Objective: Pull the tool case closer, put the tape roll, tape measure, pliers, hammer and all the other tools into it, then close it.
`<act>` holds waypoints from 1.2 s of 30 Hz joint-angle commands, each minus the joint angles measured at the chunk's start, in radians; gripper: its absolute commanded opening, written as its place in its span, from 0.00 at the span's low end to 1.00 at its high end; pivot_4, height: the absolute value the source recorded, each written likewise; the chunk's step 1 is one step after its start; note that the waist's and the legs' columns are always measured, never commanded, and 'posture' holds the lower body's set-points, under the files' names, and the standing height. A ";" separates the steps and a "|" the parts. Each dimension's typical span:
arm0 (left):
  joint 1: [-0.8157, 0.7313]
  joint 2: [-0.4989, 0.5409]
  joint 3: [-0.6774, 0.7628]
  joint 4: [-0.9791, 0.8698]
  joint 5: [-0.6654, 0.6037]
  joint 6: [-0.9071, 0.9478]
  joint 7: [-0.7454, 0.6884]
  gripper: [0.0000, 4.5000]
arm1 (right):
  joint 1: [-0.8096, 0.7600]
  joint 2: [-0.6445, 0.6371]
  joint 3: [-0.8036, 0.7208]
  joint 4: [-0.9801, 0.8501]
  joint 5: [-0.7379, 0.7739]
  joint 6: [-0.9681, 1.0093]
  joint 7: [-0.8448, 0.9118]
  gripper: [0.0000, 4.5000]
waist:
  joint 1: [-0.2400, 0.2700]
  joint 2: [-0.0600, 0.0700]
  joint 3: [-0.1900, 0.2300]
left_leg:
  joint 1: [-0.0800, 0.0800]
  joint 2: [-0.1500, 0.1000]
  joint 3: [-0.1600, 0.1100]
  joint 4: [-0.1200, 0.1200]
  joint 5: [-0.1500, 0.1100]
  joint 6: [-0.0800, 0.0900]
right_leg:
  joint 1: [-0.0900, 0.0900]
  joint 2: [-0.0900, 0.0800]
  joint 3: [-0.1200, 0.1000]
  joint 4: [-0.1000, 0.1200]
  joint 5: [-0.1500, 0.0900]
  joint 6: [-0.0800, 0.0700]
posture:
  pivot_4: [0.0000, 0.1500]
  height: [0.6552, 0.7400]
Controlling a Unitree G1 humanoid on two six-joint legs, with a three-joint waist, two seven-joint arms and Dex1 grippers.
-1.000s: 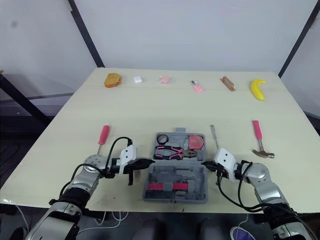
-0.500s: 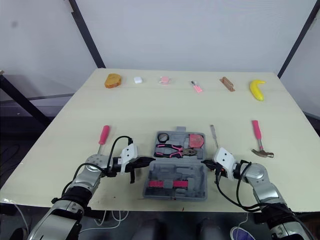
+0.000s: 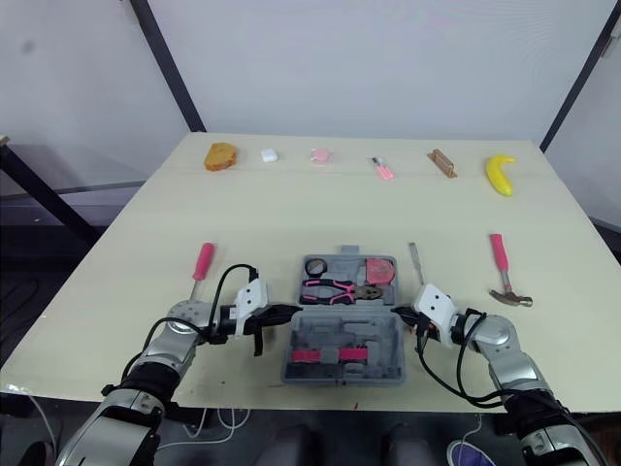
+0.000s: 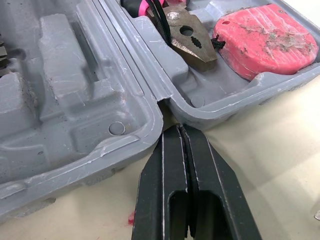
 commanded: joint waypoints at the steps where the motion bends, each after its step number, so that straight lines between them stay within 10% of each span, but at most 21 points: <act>1: 0.000 -0.024 -0.022 -0.017 0.006 -0.013 -0.009 0.01 | -0.013 0.004 -0.003 -0.031 0.013 -0.025 0.004 0.00 | 0.000 0.000 0.000 | 0.000 0.000 0.000 0.000 0.000 0.000 | 0.000 0.000 0.000 0.000 0.000 0.000 | 1.00 1.00; 36: -0.034 -0.067 -0.031 0.005 0.027 -0.016 -0.017 0.01 | 0.007 -0.025 -0.023 -0.053 0.024 -0.016 0.002 0.00 | 0.005 0.000 0.000 | -0.001 0.000 0.000 0.000 0.000 0.000 | 0.000 0.000 0.000 -0.001 0.000 0.000 | 1.00 1.00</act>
